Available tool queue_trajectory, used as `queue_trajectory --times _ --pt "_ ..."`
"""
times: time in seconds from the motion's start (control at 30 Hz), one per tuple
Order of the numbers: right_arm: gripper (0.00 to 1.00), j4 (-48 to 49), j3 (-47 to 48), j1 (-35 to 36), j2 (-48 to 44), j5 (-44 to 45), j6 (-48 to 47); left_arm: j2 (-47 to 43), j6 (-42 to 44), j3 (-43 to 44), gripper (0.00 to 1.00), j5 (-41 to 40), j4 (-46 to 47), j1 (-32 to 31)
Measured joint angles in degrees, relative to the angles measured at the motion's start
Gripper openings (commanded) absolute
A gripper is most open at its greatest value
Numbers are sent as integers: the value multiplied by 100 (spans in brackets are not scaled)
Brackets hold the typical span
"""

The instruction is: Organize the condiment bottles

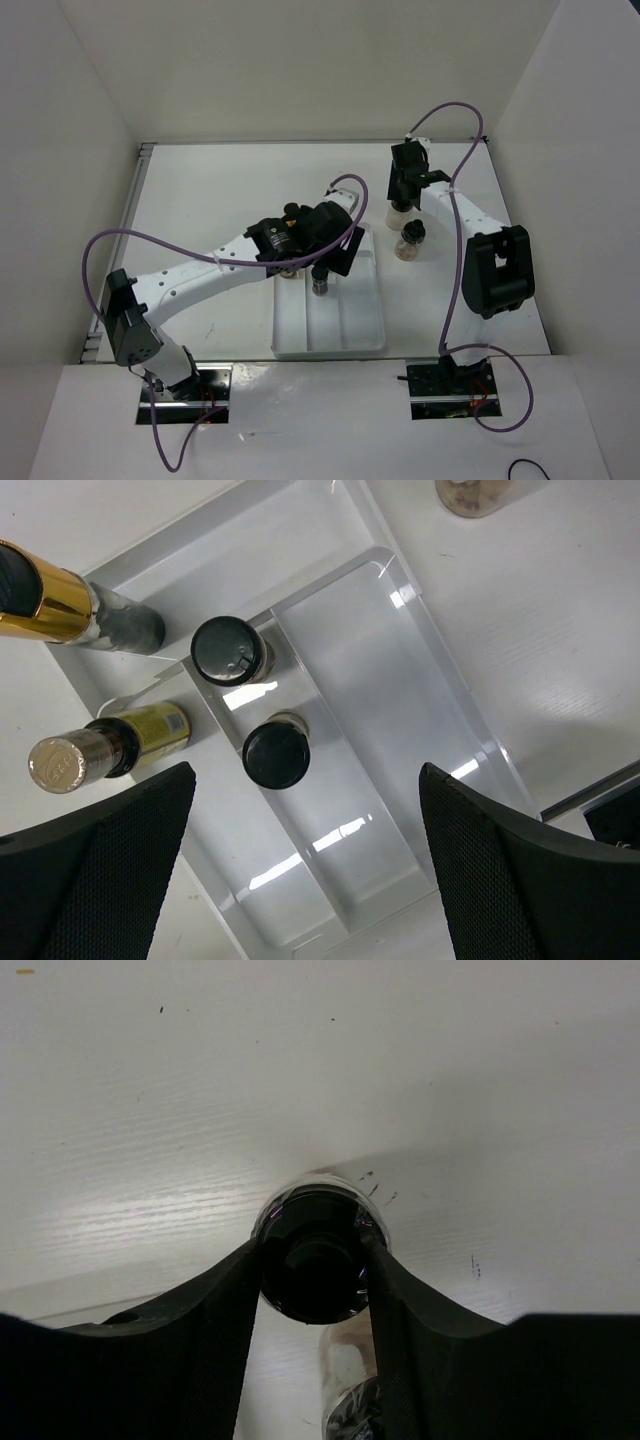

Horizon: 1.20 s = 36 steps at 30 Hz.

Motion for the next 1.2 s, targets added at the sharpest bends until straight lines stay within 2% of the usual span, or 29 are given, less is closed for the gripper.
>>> queue_trajectory --times 0.1,0.27,0.37,0.47,0.5,0.6,0.83,1.2 --pt "45 81 0 0 22 9 -4 -2 -20 0 98 -4 -68 0" --pt "43 103 0 0 22 28 -7 -2 -20 2 98 -4 -107 0" --pt "34 127 0 0 22 59 -24 -2 -20 7 98 -7 -111 0" --pt "19 140 0 -2 26 96 -20 -2 -20 7 98 -13 -129 0" --pt "10 151 0 -2 31 107 -22 -2 -20 7 98 -17 -136 0" --pt "0 153 0 -2 31 120 -13 -2 -20 7 98 -31 -175 0" --pt "0 133 0 0 31 157 7 -2 -22 120 100 -120 -289 0" --pt "0 -492 367 0 -271 -28 -9 -2 -13 990 100 -595 -535 271"
